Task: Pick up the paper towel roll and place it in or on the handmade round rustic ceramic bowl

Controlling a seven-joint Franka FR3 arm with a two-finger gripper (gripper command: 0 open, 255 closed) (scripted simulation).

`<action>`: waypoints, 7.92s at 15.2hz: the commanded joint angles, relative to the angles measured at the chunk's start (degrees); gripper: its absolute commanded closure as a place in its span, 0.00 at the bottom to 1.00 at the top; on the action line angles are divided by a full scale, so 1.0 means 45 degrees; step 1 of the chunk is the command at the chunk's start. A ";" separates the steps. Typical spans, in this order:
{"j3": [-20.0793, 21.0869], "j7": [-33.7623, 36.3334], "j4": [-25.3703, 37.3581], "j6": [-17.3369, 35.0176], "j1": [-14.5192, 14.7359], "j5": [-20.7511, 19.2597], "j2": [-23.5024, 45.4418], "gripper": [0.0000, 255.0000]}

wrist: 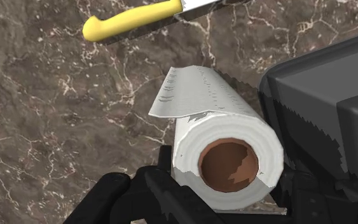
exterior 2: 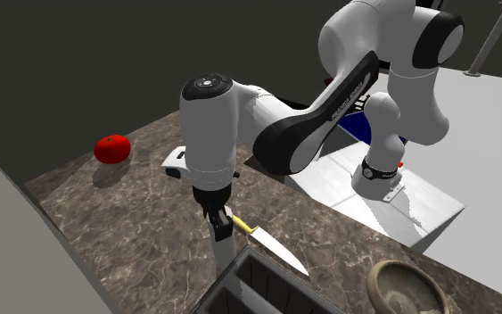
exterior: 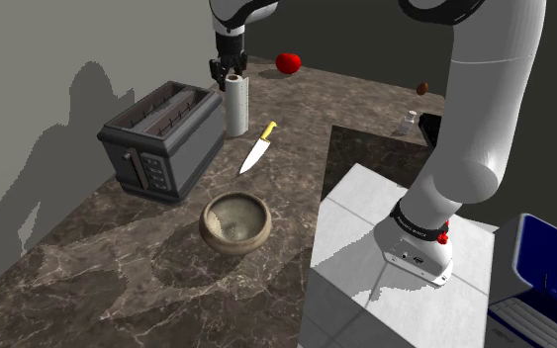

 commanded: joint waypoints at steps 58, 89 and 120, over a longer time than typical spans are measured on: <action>0.2196 0.4533 -0.1048 -0.5539 0.2690 0.0193 -0.6280 1.00; 0.4496 0.8443 -0.4410 -0.3942 0.4442 0.0938 -0.7909 1.00; 0.4565 0.8548 -0.4759 -0.3613 0.4487 0.0959 -0.7926 0.00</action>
